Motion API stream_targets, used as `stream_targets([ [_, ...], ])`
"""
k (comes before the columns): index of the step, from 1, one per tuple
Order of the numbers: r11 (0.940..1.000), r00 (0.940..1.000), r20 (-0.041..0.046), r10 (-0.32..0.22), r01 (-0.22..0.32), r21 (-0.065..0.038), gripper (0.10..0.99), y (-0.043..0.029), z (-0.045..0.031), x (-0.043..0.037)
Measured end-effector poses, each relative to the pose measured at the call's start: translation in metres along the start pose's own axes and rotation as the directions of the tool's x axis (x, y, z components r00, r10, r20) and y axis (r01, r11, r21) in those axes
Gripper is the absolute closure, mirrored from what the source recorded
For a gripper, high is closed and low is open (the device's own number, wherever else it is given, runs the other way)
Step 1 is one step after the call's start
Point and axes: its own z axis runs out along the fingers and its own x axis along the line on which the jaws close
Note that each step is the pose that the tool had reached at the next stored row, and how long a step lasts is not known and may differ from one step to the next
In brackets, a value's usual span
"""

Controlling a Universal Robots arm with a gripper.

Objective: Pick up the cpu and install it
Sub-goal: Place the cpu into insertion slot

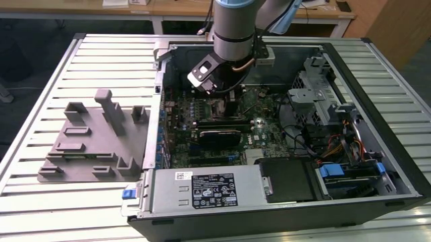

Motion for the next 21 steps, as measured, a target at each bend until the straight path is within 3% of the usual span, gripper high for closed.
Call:
stream_targets([
  [6, 1.0, 1.0, 0.0047, -0.001, 0.001, 0.0, 0.541, -0.0014, 0.0039, 0.0068],
  [14, 1.0, 0.9998, 0.0205, -0.002, 0.002, 0.0, 0.541, -0.0023, 0.012, 0.011],
  [21, 1.0, 0.9998, 0.0217, -0.002, 0.002, 0.0, 0.541, -0.0024, 0.0148, 0.011],
])
